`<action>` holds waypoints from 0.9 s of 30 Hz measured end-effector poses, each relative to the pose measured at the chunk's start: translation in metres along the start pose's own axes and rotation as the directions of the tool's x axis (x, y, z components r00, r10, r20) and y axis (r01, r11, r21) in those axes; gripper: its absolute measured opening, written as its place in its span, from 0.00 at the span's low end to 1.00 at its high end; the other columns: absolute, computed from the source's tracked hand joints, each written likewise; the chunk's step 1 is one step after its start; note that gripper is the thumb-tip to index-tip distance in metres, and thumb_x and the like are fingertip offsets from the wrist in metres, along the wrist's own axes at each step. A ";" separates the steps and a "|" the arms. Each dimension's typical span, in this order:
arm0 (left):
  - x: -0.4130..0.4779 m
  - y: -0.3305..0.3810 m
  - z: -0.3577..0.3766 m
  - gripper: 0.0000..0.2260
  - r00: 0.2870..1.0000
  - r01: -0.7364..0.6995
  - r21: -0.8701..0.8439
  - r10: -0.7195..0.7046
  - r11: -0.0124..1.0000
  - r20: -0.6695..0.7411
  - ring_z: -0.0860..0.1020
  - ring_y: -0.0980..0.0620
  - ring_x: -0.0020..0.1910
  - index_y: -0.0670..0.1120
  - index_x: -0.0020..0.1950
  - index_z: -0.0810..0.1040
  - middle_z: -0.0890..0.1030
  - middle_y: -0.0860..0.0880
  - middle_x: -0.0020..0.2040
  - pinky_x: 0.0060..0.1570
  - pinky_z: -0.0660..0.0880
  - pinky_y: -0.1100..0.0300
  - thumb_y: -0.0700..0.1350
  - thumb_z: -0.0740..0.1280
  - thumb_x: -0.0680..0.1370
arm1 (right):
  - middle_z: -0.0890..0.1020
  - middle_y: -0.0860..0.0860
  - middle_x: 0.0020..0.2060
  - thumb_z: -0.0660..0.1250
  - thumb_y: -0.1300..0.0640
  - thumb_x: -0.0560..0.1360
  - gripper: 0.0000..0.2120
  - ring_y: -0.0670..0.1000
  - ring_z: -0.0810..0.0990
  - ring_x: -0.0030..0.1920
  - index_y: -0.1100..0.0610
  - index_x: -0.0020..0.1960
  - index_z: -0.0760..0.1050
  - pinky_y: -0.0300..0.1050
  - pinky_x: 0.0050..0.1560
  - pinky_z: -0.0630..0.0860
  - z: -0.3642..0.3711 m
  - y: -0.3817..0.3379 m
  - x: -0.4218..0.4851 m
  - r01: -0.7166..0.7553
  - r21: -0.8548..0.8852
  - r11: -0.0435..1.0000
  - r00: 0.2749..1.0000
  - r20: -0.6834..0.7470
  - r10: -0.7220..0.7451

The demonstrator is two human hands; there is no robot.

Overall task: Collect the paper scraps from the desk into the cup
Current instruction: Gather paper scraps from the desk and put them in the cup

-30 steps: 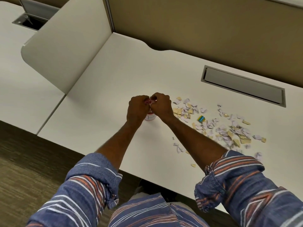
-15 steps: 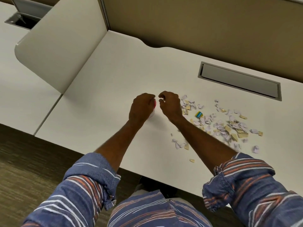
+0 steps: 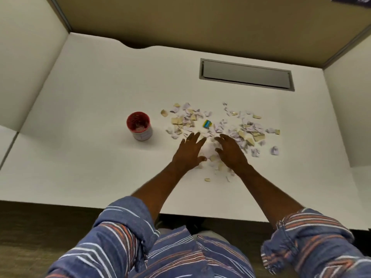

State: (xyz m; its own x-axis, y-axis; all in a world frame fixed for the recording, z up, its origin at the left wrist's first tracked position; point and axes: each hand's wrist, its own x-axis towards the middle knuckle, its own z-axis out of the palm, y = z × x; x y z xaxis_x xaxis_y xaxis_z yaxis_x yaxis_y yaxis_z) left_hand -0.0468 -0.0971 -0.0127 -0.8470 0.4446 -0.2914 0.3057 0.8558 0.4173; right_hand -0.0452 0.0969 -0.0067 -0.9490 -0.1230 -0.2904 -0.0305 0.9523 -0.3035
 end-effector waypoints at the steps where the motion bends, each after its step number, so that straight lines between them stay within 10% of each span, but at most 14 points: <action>1: 0.002 0.007 0.008 0.36 1.000 0.001 -0.004 -0.001 1.000 0.028 0.48 0.44 0.80 0.50 0.80 0.54 0.49 0.46 0.81 0.77 0.54 0.44 0.57 0.67 0.78 | 0.60 0.56 0.78 0.62 0.57 0.81 0.25 0.56 0.58 0.79 0.55 0.77 0.62 0.49 0.78 0.57 0.002 0.011 -0.007 -0.010 -0.013 1.000 1.000 0.029 0.011; 14: 0.018 0.059 0.067 0.36 0.983 0.183 0.003 -0.183 0.983 0.016 0.43 0.37 0.79 0.53 0.81 0.48 0.44 0.40 0.81 0.76 0.58 0.46 0.55 0.65 0.79 | 0.44 0.54 0.81 0.58 0.62 0.83 0.32 0.61 0.44 0.81 0.48 0.81 0.47 0.58 0.76 0.59 0.022 0.032 -0.014 0.080 0.019 0.997 0.988 0.128 -0.082; 23: 0.015 0.055 0.095 0.22 0.988 0.030 -0.126 -0.048 0.992 -0.146 0.54 0.51 0.79 0.46 0.78 0.61 0.59 0.47 0.79 0.75 0.54 0.60 0.42 0.58 0.84 | 0.58 0.54 0.79 0.57 0.63 0.82 0.25 0.55 0.53 0.80 0.55 0.78 0.58 0.53 0.77 0.63 0.045 0.044 -0.033 0.080 0.054 0.995 0.996 0.021 -0.081; 27: 0.016 0.049 0.099 0.17 0.975 0.055 -0.113 -0.077 0.992 -0.206 0.67 0.52 0.73 0.45 0.73 0.71 0.69 0.46 0.73 0.70 0.60 0.67 0.42 0.59 0.83 | 0.71 0.53 0.70 0.63 0.62 0.80 0.19 0.54 0.68 0.71 0.56 0.71 0.70 0.50 0.63 0.75 0.045 0.059 -0.036 0.117 -0.015 0.993 0.992 -0.050 -0.118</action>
State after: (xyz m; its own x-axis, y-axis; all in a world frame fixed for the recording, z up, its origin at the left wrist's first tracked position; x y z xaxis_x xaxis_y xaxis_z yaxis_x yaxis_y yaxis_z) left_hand -0.0028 -0.0218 -0.0825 -0.9395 0.3130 -0.1390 0.2076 0.8434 0.4956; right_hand 0.0007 0.1450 -0.0547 -0.9533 -0.2200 -0.2070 -0.1461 0.9356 -0.3215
